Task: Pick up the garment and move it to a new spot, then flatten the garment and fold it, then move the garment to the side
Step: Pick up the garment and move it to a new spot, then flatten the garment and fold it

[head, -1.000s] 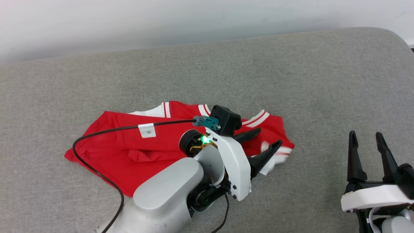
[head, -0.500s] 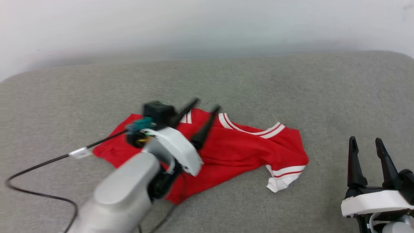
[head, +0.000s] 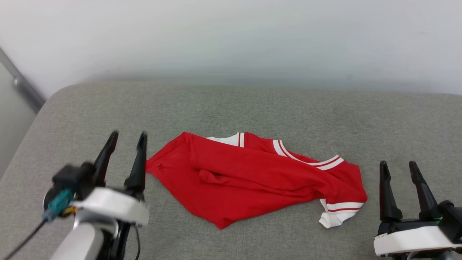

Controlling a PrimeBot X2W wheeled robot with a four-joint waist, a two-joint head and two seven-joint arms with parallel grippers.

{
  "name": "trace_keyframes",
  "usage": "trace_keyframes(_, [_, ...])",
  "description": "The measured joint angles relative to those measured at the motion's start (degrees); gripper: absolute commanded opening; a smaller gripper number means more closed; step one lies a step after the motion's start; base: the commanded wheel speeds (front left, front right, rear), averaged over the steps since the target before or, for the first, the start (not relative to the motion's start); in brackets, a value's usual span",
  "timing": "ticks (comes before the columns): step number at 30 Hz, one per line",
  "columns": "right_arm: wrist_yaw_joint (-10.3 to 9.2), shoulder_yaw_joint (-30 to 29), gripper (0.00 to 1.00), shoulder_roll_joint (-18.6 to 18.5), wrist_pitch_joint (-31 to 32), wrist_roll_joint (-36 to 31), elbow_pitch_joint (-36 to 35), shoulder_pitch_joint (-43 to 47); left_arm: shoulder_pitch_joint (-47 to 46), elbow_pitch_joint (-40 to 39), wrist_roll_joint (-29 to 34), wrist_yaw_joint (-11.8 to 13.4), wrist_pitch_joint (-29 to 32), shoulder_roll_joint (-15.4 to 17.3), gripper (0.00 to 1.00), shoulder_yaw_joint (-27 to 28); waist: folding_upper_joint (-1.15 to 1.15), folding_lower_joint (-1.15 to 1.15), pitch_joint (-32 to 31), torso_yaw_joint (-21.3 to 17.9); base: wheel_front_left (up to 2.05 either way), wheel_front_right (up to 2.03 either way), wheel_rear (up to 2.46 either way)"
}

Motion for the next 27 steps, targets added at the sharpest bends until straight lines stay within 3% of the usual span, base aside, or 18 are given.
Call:
trace_keyframes(7, [0.0,0.9,1.0,0.0,0.0,0.9,-0.9,1.1,12.6,-1.9,6.2,-1.3,0.0,-3.7,1.0,5.3,0.0,0.0,0.1,0.7,0.0,0.0,0.0])
trace_keyframes(17, [0.0,2.1,1.0,0.0,0.0,0.9,-2.3,1.0,14.5,0.6,11.6,-4.4,0.0,-6.5,1.0,7.6,0.0,0.0,1.6,0.4,0.0,0.0,0.0])
trace_keyframes(22, [0.0,2.6,1.0,0.0,0.0,0.6,-3.0,0.6,11.8,2.7,11.0,-7.5,1.5,-4.8,1.0,8.3,0.0,0.0,3.0,-0.5,0.0,0.0,0.0])
trace_keyframes(27, [0.0,2.2,1.0,0.0,0.0,-0.4,-3.5,-0.5,3.5,5.5,8.9,-10.8,12.9,0.2,1.0,7.2,0.0,0.0,5.7,-1.5,0.0,0.0,0.0])
